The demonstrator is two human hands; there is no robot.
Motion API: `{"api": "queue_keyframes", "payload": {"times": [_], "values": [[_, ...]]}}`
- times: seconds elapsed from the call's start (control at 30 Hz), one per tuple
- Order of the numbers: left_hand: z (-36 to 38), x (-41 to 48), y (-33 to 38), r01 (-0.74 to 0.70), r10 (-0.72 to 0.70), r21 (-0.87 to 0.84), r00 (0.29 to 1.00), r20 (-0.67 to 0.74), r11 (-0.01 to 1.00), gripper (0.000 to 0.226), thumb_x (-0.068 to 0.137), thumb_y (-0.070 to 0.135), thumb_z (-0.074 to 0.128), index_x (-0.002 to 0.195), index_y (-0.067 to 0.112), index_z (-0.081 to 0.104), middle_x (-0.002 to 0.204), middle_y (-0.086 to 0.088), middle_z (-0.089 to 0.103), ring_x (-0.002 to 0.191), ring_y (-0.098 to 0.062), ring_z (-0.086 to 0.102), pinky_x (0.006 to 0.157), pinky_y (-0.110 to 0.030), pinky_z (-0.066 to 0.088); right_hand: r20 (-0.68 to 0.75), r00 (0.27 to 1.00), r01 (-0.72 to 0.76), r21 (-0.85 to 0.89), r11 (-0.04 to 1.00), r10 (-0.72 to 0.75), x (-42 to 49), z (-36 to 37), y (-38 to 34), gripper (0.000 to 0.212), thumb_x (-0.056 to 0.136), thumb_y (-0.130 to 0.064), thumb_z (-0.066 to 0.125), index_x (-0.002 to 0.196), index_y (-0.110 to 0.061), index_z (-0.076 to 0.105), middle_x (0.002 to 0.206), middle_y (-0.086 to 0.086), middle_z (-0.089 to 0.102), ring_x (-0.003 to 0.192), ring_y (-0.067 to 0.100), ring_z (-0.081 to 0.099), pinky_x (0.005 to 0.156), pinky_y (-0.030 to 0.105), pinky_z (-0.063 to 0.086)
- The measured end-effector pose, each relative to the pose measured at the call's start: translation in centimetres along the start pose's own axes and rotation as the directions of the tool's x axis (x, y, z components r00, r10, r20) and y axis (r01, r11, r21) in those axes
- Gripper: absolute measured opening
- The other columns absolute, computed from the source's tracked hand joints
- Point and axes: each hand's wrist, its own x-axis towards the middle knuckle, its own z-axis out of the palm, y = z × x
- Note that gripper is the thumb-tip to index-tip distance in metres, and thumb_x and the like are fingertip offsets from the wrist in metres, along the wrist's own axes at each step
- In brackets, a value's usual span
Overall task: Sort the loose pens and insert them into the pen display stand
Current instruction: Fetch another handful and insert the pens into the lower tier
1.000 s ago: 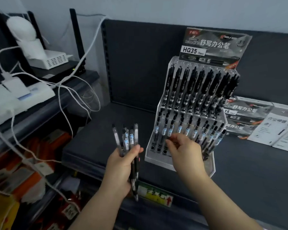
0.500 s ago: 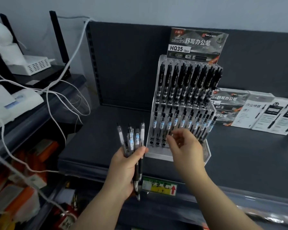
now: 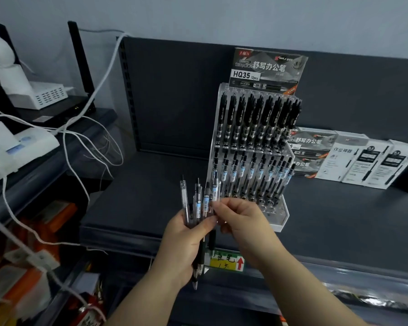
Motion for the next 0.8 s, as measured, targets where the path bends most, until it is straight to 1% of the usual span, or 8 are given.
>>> {"api": "queue_keyframes", "payload": {"times": [0.13, 0.23, 0.33, 0.4, 0.47, 0.53, 0.63, 0.8], "values": [[0.5, -0.3, 0.0, -0.020, 0.020, 0.022, 1.000, -0.004, 1.000, 0.020, 0.083, 0.004, 0.066, 0.099, 0.015, 0.068, 0.088, -0.001, 0.075, 0.085, -0.014, 0.071, 0.075, -0.026, 0.052, -0.014, 1.000, 0.009, -0.106, 0.994, -0.011, -0.3, 0.0, -0.2, 0.015, 0.088, -0.020, 0.062, 0.075, -0.018, 0.070, 0.061, -0.006, 0.061, 0.058, 0.006, 0.052, 0.058, 0.018, 0.046], [0.1, -0.3, -0.2, -0.010, 0.011, 0.017, 0.998, -0.059, 1.000, 0.015, 0.082, 0.008, 0.068, 0.095, 0.015, 0.067, 0.075, 0.002, 0.070, 0.070, -0.011, 0.066, 0.068, -0.026, 0.048, -0.123, 0.991, 0.030, -0.187, 0.982, -0.054, -0.2, -1.0, -1.2, 0.013, 0.089, -0.018, 0.060, 0.081, -0.024, 0.068, 0.065, -0.007, 0.064, 0.057, 0.001, 0.054, 0.058, 0.015, 0.048], [-0.6, -0.2, -0.2, 0.000, -0.001, -0.011, 0.993, -0.121, 1.000, 0.012, 0.082, 0.012, 0.068, 0.094, 0.015, 0.067, 0.068, 0.004, 0.065, 0.062, -0.010, 0.056, 0.063, -0.026, 0.044, -0.331, 0.911, 0.118, -0.363, 0.924, -0.246, 0.9, -2.7, -2.3, 0.006, 0.088, -0.020, 0.062, 0.091, -0.016, 0.065, 0.071, -0.005, 0.062, 0.057, 0.005, 0.053, 0.056, 0.021, 0.047], [-0.8, -0.1, -0.1, 0.001, -0.004, -0.025, 0.991, -0.131, 1.000, 0.011, 0.084, 0.014, 0.067, 0.095, 0.015, 0.067, 0.064, 0.004, 0.064, 0.060, -0.011, 0.054, 0.061, -0.025, 0.044, -0.412, 0.842, 0.150, -0.440, 0.885, -0.348, 1.7, -3.4, -2.7, 0.029, 0.088, -0.022, 0.063, 0.117, -0.018, 0.059, 0.079, -0.015, 0.062, 0.068, -0.004, 0.056, 0.060, 0.011, 0.045], [-0.8, -0.3, -0.1, 0.006, -0.010, -0.031, 0.992, -0.129, 1.000, 0.012, 0.084, 0.019, 0.066, 0.095, 0.014, 0.067, 0.062, 0.004, 0.063, 0.059, -0.012, 0.053, 0.060, -0.026, 0.044, -0.408, 0.821, 0.165, -0.501, 0.850, -0.400, 2.4, -3.9, -2.8, 0.040, 0.090, -0.022, 0.062, 0.128, -0.016, 0.053, 0.086, -0.017, 0.062, 0.073, -0.008, 0.056, 0.060, 0.006, 0.044], [-0.8, -0.3, -0.1, 0.015, -0.018, -0.024, 0.990, -0.140, 1.000, 0.015, 0.084, 0.024, 0.067, 0.094, 0.014, 0.067, 0.062, 0.003, 0.062, 0.059, -0.012, 0.053, 0.060, -0.027, 0.044, -0.371, 0.827, 0.131, -0.604, 0.786, -0.423, 3.0, -3.9, -2.5, 0.033, 0.091, -0.023, 0.060, 0.122, -0.014, 0.056, 0.091, -0.011, 0.065, 0.072, -0.004, 0.056, 0.064, 0.008, 0.045], [-1.0, -0.3, -0.2, 0.032, -0.037, -0.034, 0.985, -0.168, 0.999, 0.017, 0.083, 0.028, 0.068, 0.092, 0.013, 0.066, 0.063, 0.003, 0.062, 0.059, -0.013, 0.052, 0.059, -0.028, 0.043, -0.338, 0.854, 0.056, -0.697, 0.715, -0.396, 3.8, -3.9, -1.7, 0.022, 0.092, -0.028, 0.058, 0.107, -0.013, 0.063, 0.078, -0.007, 0.063, 0.064, 0.007, 0.057, 0.064, 0.029, 0.054], [-1.3, -0.1, -0.2, 0.037, -0.051, -0.070, 0.975, -0.214, 0.997, 0.016, 0.085, 0.026, 0.067, 0.091, 0.011, 0.066, 0.065, 0.003, 0.064, 0.059, -0.013, 0.052, 0.054, -0.027, 0.042, -0.286, 0.918, -0.055, -0.777, 0.628, -0.273, 4.1, -3.7, -0.8, 0.022, 0.095, -0.029, 0.052, 0.104, -0.013, 0.064, 0.071, -0.002, 0.059, 0.051, 0.000, 0.046, 0.037, 0.009, 0.027]]}}
